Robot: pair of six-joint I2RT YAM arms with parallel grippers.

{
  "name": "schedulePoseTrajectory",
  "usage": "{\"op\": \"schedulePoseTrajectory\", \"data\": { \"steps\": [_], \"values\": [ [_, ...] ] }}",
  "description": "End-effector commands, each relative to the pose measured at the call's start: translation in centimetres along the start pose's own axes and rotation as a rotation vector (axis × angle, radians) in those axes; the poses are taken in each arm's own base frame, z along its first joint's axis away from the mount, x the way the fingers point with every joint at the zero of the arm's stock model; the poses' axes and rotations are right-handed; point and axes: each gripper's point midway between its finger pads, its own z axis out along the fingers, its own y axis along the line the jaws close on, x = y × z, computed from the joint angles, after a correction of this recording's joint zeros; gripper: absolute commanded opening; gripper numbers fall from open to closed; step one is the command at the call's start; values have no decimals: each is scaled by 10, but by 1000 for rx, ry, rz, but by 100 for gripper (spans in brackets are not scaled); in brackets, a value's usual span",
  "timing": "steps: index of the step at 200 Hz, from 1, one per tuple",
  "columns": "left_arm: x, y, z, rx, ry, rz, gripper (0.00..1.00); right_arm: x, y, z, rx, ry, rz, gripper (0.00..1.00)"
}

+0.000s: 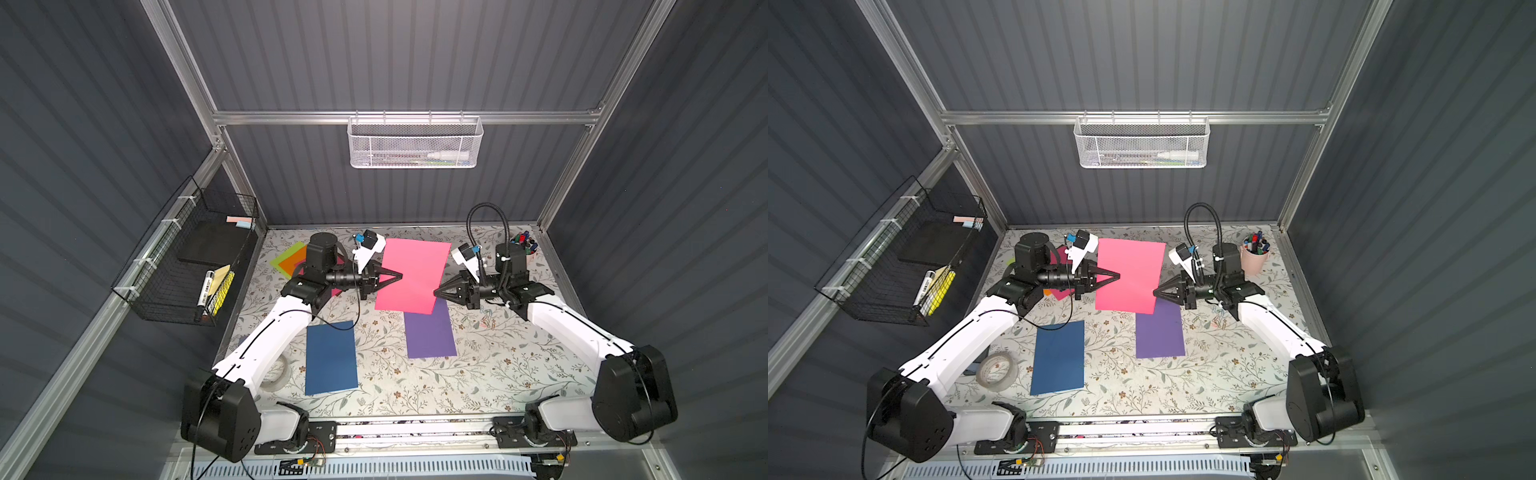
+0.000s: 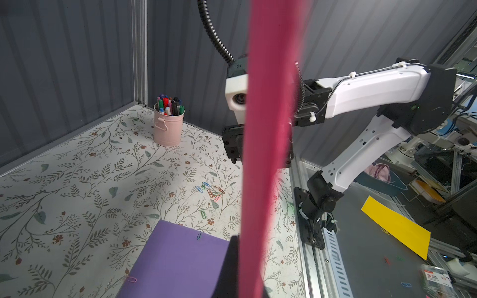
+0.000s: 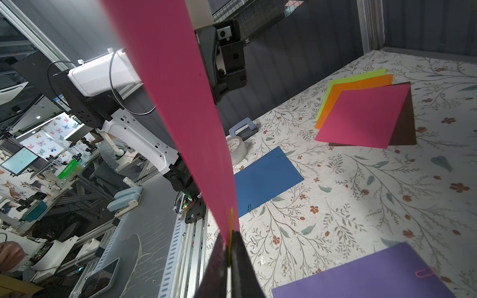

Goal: Unclip the paperclips from the documents
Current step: Remove the paper clip from the document, then place the paper clip at the center of the board.

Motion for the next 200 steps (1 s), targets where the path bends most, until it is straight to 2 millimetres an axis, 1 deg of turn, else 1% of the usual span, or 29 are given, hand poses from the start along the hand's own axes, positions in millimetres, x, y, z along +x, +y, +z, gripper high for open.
{"op": "schedulePoseTrajectory", "data": {
  "steps": [1,50,58,70,88,103,121,138,158,175,180,182,185,200],
  "values": [
    [-23,-5,-12,-28,-37,67,0,3,-4,-7,33,4,7,8],
    [-23,-1,-13,-34,-34,68,0,7,-8,-10,55,10,21,7],
    [-23,1,-13,-44,-34,68,0,9,-13,-12,76,12,37,7],
    [-23,6,-14,-72,-35,66,0,15,-26,-16,139,12,77,4],
    [-20,23,-15,-157,-34,49,0,28,-51,-26,258,-2,163,3],
    [-19,42,-18,-252,-50,16,0,44,-73,-39,375,-6,253,2],
    [-17,66,-22,-368,-66,-21,0,73,-100,-59,563,23,385,2],
    [-16,85,-28,-444,-81,-42,0,104,-123,-85,787,48,517,1],
    [-16,106,-34,-513,-103,-71,0,134,-135,-115,1002,71,668,1],
    [-12,131,-43,-599,-123,-111,0,152,-141,-129,1105,92,741,1],
    [-10,137,-46,-611,-125,-120,0,156,-141,-130,1114,99,761,1],
    [-10,139,-47,-615,-126,-122,0,160,-143,-135,1146,107,765,1],
    [-9,143,-49,-624,-127,-126,0,162,-144,-137,1163,115,773,1],
    [4,166,-58,-667,-122,-159,0,172,-147,-144,1205,138,815,1]
  ]
}}
